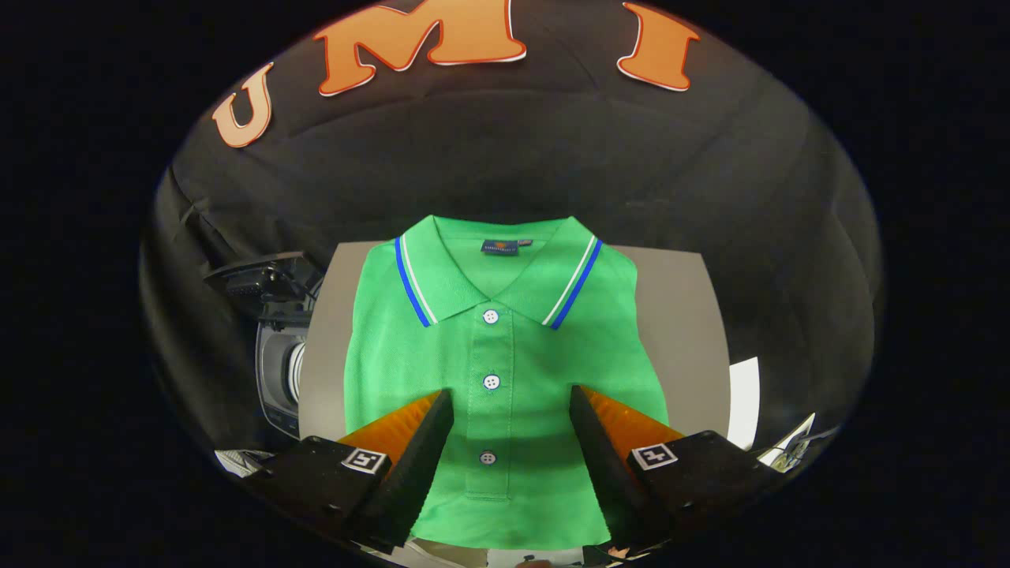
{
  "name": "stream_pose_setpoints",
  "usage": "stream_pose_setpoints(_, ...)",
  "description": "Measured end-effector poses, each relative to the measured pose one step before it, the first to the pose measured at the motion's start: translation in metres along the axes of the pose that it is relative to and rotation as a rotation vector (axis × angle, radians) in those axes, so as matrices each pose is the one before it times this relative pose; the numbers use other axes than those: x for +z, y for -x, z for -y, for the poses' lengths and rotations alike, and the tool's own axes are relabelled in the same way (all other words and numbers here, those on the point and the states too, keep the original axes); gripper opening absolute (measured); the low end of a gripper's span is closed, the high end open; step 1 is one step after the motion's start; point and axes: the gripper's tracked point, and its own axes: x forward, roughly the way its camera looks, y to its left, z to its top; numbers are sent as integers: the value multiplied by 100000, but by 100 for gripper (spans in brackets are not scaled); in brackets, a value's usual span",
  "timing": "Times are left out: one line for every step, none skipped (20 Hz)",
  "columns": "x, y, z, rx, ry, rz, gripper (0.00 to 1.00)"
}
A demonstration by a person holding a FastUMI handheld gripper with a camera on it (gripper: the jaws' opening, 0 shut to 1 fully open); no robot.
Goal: Put the clothes into the washing machine and then close the washing machine lid.
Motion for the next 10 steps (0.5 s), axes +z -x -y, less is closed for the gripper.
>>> stream_pose_setpoints(-267,-234,-142,1192,639,-2960,97)
stream_pose_setpoints(503,-71,-25,766,944,960,98)
stream_pose_setpoints(-372,-118,-71,880,1514,-3492,98)
stream_pose_setpoints(237,183,126,350,1380,944,99)
stream_pose_setpoints(-379,-170,-122,1054,2957,-1452,99)
stream_pose_setpoints(252,271,-140,1198,3628,708,94)
stream_pose_setpoints(126,-40,-448,1098,2432,1070,79)
stream_pose_setpoints(308,86,-494,1014,1717,2592,63)
stream_pose_setpoints(73,-203,58,-1455,394,2684,48)
stream_pose_setpoints(41,30,246,-680,1629,2669,33)
